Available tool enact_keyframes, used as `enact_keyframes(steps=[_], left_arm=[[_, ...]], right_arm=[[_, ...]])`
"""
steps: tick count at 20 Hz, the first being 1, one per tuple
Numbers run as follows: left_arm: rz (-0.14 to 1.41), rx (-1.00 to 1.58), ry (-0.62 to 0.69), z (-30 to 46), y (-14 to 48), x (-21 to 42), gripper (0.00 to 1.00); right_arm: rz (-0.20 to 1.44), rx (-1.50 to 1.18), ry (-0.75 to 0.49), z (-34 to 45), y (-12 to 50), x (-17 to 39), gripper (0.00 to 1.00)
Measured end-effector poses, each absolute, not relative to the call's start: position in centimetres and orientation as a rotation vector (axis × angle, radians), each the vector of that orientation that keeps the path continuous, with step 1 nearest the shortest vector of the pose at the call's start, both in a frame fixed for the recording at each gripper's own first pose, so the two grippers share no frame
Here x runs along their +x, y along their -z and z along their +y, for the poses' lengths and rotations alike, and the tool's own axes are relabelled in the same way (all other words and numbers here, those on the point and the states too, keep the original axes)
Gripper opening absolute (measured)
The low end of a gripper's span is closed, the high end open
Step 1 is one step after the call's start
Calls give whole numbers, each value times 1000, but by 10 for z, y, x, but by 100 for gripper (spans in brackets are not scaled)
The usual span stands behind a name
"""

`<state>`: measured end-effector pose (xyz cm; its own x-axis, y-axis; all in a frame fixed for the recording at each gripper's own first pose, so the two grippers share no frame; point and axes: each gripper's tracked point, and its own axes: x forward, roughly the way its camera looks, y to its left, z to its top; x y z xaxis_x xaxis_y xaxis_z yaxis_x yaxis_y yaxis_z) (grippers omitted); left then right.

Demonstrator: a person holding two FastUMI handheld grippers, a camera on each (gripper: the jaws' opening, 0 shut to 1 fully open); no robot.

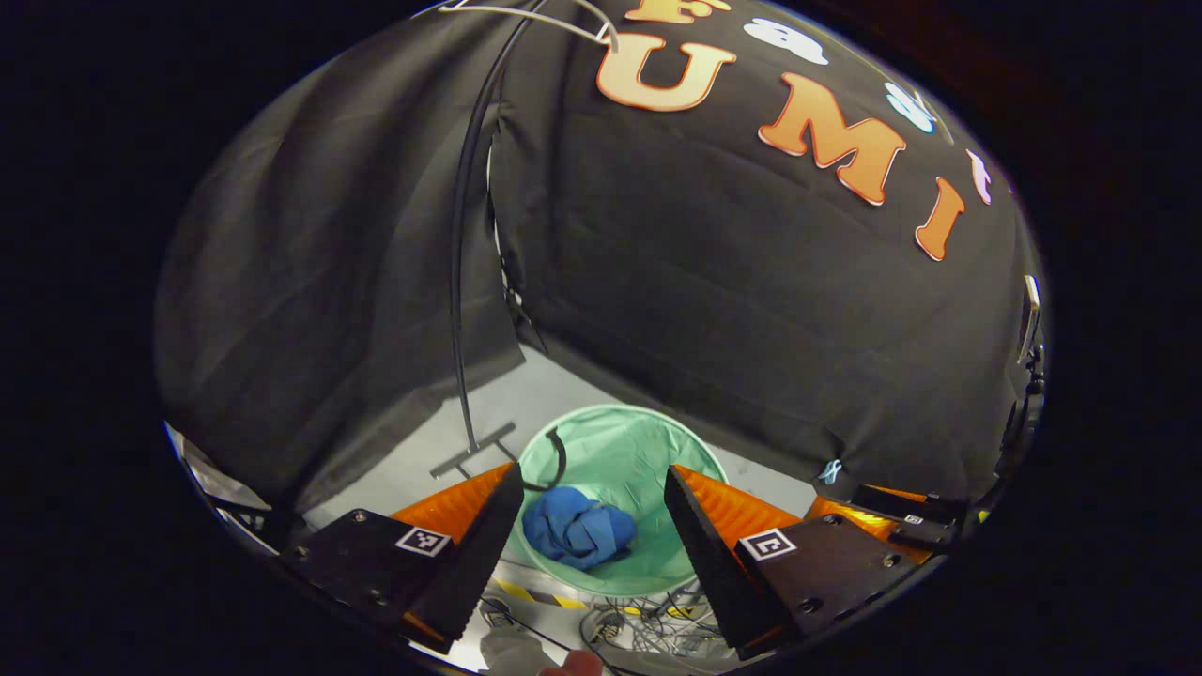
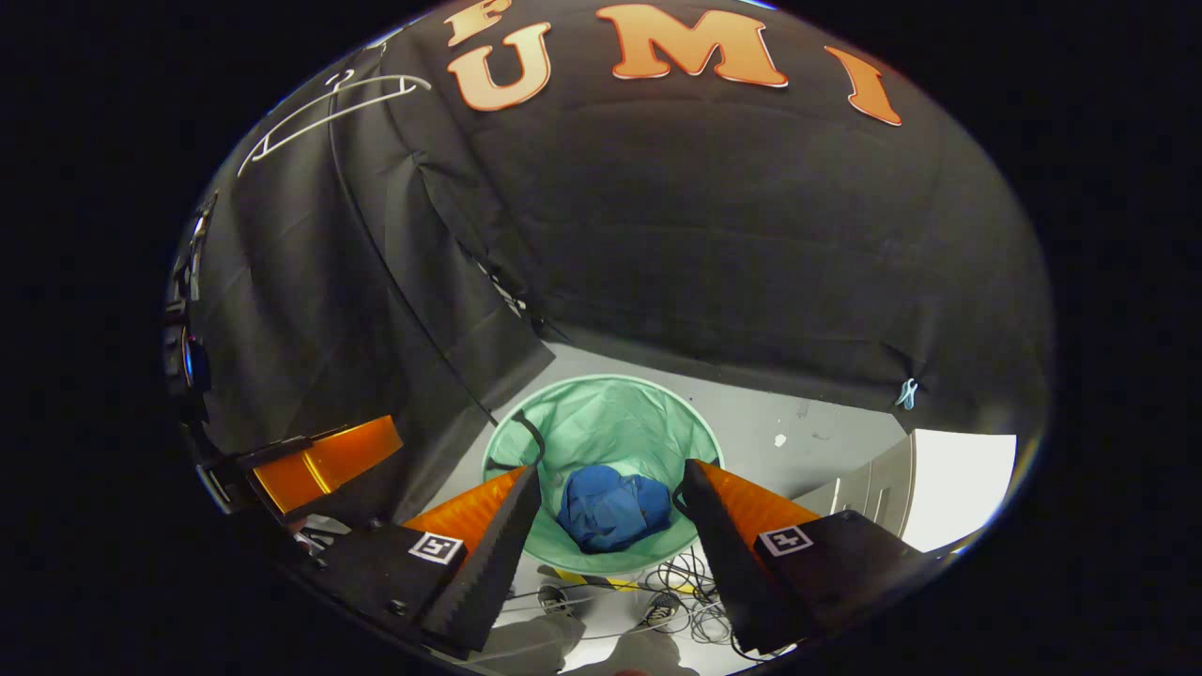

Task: Grasp the clothes on the hanger with both hands and then place them into the laundry hamper below.

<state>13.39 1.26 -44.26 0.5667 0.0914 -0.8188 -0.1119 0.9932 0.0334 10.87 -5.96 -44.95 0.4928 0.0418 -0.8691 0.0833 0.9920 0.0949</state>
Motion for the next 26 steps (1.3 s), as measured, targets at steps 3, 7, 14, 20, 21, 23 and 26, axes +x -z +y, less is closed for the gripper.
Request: enact_keyframes(steps=[3, 7, 14, 20, 21, 23, 26], left_arm=[[853, -6, -122, 11, 395, 155, 96], [720, -14, -115, 17, 326, 172, 96], [423, -51, -92, 9, 217, 210, 95], [261, -51, -79, 4, 162, 216, 94], [241, -50, -80, 4, 154, 215, 91], [204, -42, -84, 2, 138, 210, 95], [176, -15, -78, -3, 123, 210, 91]], right_arm=[[929, 136, 36, -67, 399, 134, 99], [756, 140, 31, -72, 326, 153, 99], [499, 126, 44, -87, 210, 185, 98], [321, 30, 40, -99, 141, 182, 93], [292, 16, 40, -98, 133, 180, 89], [238, 19, 41, -97, 117, 175, 89], [193, 13, 45, -98, 104, 169, 100]])
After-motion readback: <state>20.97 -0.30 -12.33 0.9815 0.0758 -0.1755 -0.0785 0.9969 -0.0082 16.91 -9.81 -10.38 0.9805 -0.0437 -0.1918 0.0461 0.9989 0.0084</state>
